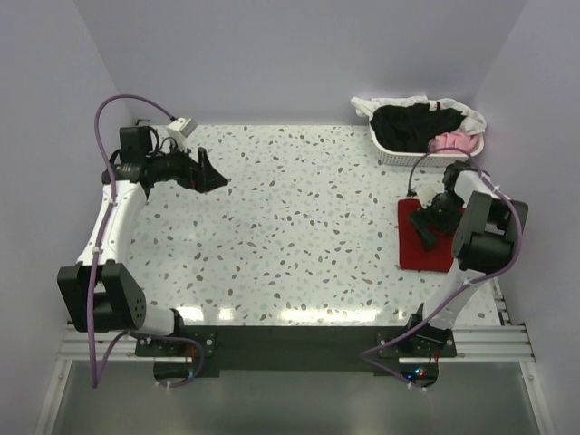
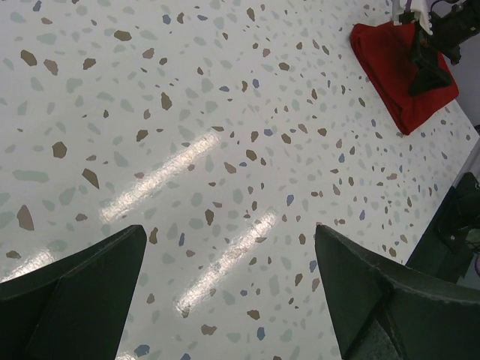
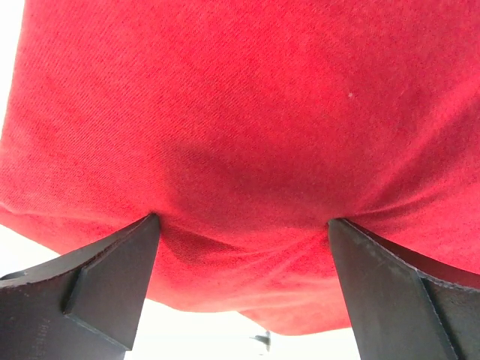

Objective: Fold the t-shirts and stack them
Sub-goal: Neatly place the folded tshirt to the corner

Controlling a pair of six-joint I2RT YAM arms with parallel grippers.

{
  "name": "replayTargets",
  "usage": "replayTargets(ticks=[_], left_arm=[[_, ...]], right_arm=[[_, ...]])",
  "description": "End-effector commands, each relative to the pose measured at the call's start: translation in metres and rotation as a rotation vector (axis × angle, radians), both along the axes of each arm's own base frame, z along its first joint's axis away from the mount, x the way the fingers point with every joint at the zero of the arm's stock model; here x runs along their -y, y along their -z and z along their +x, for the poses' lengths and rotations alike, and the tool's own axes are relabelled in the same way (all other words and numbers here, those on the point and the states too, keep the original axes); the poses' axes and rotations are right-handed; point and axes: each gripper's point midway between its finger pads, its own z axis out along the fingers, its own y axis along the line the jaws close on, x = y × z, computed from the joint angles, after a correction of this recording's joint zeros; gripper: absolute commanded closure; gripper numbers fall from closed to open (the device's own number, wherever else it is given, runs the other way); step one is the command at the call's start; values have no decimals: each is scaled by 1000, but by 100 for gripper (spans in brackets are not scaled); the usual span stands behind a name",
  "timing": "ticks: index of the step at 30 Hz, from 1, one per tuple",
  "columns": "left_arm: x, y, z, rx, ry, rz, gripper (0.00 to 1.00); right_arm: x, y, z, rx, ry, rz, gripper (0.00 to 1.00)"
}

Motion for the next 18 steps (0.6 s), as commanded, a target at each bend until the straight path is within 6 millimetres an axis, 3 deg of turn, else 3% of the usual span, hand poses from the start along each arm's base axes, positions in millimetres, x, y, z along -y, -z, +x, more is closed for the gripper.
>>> replayTargets(ticks=[1,3,13,18], left_arm=[[5,-17,7,52,28,-38,0],[5,-18,8,53,25,-42,0],[4,-24,15,64,9,-45,0],[5,-23,19,55,9,-51,0]], right_arm=[[37,8,-18,-129,-186,19,2],[49,11,-8,-123,-192,20,2],[54,22,23,-106,-223,36,2],[36,21,50,-63,-219,34,2]])
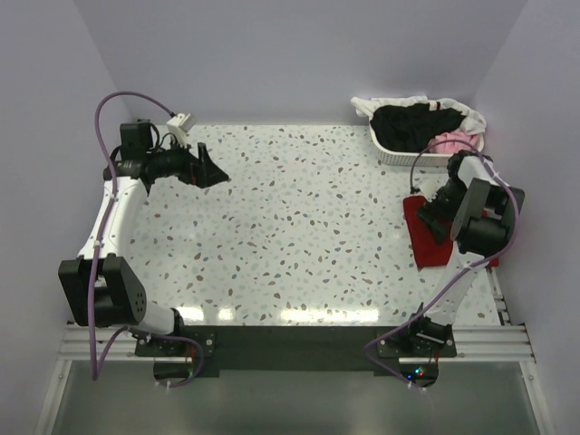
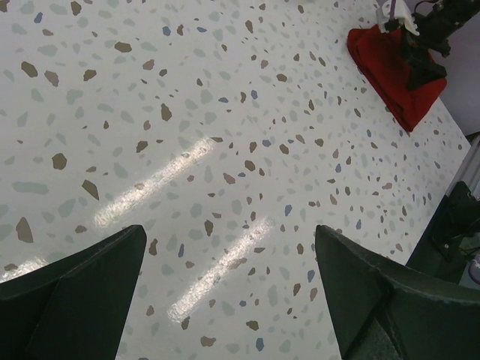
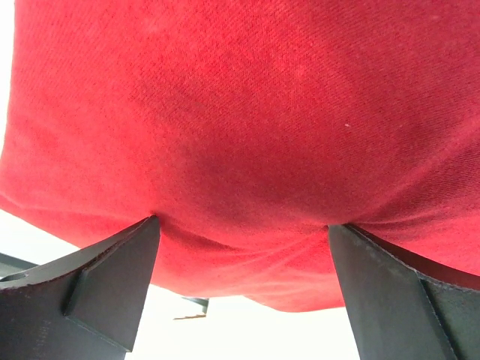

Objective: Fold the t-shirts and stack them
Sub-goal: Neatly place the folded tshirt to the corner

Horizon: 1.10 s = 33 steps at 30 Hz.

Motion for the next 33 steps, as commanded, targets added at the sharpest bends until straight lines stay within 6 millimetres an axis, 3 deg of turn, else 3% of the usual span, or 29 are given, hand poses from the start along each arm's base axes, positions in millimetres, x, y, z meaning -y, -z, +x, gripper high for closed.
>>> replayTargets(ticks=[1,7,11,18,33], left_arm=[[2,-21,10,58,7,-17,0],[1,-20,11,58,7,-8,0],[0,-19,12,61,7,-4,0],[0,-19,14,63,10,-5,0],[-2,-25,13,78,5,14,0]], right_arm=[[-24,25,39,93,-61,64,2],[-36,30,62,112,-28,52,1],[-38,28,81,145,86,51,1],[-55,20,96,199,255,117,2],[-61,20,82,169,-1,87,1]])
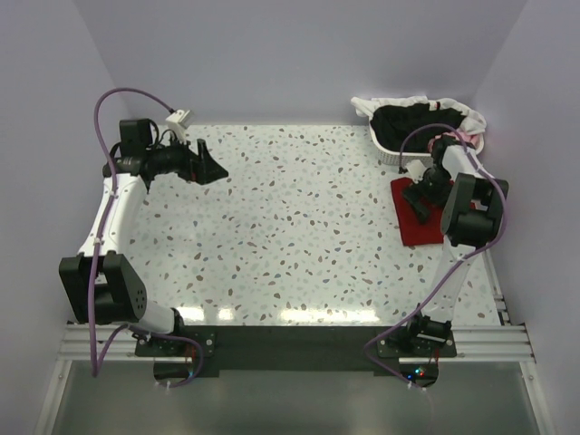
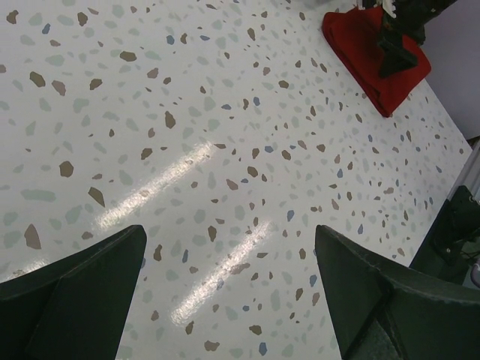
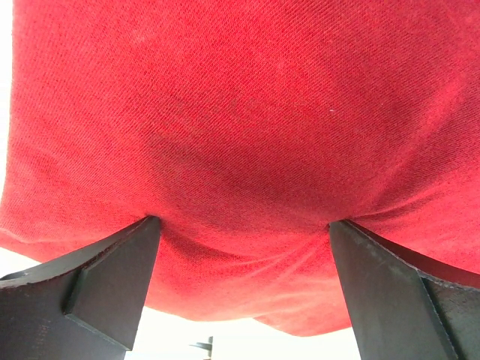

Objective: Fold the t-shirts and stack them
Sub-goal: Neatly place the folded tshirt to the corner

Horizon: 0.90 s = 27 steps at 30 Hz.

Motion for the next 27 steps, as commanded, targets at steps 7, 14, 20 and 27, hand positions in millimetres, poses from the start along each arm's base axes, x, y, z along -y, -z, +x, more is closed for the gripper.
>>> replayTargets(ticks=[7,14,20,27], left_arm=[[-3,-27,9,81,0,30,0],[-13,-42,14,117,-54,83,0],[-35,-43,18,79,-176,183,0],[-43,-29,-2,64,-189,236,0]], right_arm=[[-28,-7,15,72,21,90,1],[-47,-113,33,252,72,180,1],[-72,-213,27,455,130,290,1],[-106,-245,-18,506,272,440,1]])
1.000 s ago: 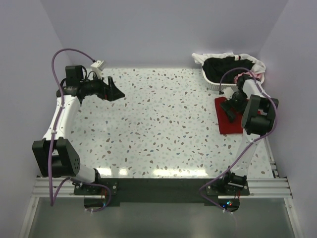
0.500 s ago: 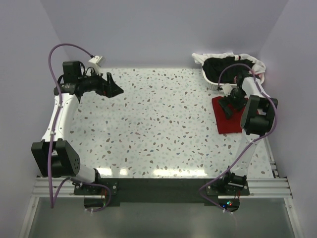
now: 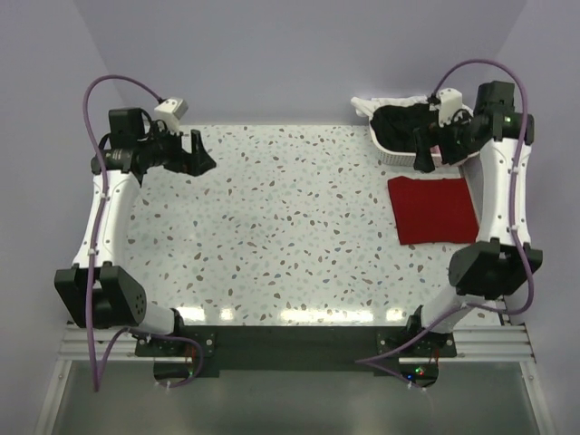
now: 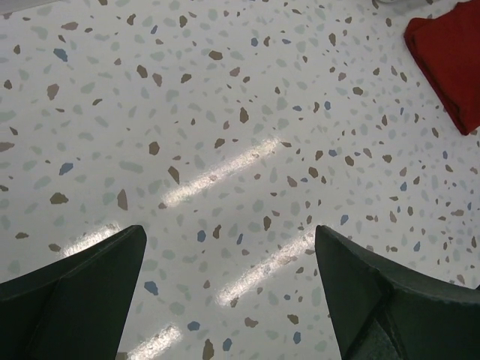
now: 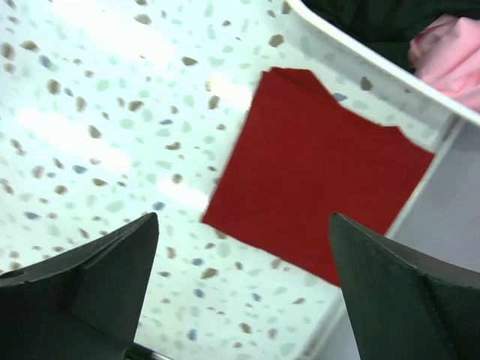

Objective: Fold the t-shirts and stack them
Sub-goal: Neatly place the folded tshirt to the corner

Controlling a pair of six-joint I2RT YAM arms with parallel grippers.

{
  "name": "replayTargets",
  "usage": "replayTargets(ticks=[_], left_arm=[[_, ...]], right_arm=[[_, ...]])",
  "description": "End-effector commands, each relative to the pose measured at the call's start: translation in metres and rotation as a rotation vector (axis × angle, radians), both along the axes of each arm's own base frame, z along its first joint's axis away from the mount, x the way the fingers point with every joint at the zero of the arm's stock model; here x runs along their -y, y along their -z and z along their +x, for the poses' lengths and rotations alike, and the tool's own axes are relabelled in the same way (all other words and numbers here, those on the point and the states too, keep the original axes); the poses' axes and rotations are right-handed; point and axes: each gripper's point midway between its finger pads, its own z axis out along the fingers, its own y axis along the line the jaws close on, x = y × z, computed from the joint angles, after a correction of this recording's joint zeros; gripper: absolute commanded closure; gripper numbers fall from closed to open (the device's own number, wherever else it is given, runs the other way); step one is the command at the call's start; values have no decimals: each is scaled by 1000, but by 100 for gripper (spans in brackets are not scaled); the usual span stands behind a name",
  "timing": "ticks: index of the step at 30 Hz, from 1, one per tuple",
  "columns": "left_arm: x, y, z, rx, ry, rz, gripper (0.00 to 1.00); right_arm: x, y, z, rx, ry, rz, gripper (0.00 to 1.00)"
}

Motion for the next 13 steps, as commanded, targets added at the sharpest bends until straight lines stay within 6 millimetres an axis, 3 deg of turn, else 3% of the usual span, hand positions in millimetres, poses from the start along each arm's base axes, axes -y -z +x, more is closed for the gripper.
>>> replayTargets(ticks=[1,2,3,4,5,6,7,8,9,13], left_arm=[[-9,8,-20,-8,-20,60,0],[-10,13,-22,-18,-25,67,0],[-12,16,-26,-25,-34,74,0],[-11,28,-31,-54,-34,72,0],[-10,28,-36,-50,-33,64,0],[-8,40,-42,-77,-31,54,0],[-7,42,-43,-73,-30,51,0],[-6,44,-46,-80,-28,41,0],[-5,50,-52,-93,-31,38,0],[-9,49,-58,-82,-49,65,0]], right_arm=[[-32,27,-38,-129,100,201,1],[-35,15,-42,-56,105,212,1],[-40,18,-50,-55,120,238,1],[-44,40,-63,-111,133,262,1],[-47,34,-69,-62,132,268,1],[-50,40,-76,-70,138,280,1],[-53,60,-88,-117,146,291,1],[-55,57,-94,-86,143,291,1],[-57,73,-105,-127,154,300,1],[-59,84,-124,-123,163,290,1]])
